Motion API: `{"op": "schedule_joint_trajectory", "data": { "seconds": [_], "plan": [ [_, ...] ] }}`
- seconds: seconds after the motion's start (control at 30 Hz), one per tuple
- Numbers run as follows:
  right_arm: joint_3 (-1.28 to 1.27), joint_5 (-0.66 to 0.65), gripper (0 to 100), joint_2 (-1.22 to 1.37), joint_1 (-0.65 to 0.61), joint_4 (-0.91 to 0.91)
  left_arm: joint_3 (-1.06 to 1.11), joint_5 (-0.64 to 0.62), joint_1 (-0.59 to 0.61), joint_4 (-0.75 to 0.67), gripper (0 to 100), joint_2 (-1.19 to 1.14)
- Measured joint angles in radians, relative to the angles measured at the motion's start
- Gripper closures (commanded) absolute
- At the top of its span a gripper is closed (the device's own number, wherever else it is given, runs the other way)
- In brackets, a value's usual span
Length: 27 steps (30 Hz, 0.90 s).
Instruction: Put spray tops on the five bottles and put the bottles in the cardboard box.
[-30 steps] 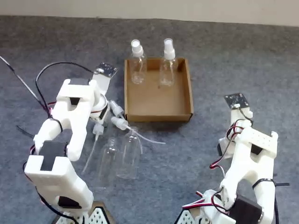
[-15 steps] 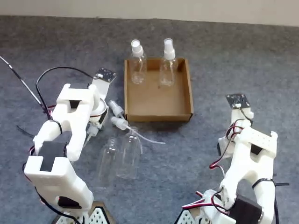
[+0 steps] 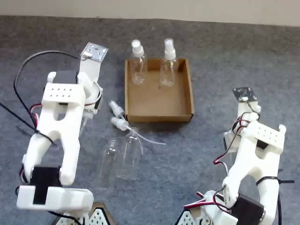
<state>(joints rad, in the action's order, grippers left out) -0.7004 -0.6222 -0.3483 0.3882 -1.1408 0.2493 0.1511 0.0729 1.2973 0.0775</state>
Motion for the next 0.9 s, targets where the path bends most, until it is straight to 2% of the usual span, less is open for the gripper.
{"op": "schedule_joint_trajectory", "data": {
  "seconds": [0.2,0.33,0.63,0.7,0.83,0.9],
  "plan": [
    [0.029,0.000,80.3,0.000,0.003,-0.003,0.206,-0.074,-0.103,-0.118,98,0.100],
    [0.031,0.000,80.3,0.058,0.006,-0.003,0.308,-0.083,-0.118,-0.199,98,0.149],
    [0.046,0.000,80.8,0.215,0.017,0.003,0.334,-0.083,-0.118,-0.212,97,0.181],
    [0.046,0.000,83.6,0.219,0.018,0.003,0.334,-0.083,-0.118,-0.212,97,0.181],
    [0.048,0.000,95.9,0.224,0.021,0.008,0.334,-0.083,-0.118,-0.212,97,0.181],
    [0.048,0.000,96.5,0.224,0.025,0.015,0.334,-0.083,-0.118,-0.212,97,0.181]
  ]
}}
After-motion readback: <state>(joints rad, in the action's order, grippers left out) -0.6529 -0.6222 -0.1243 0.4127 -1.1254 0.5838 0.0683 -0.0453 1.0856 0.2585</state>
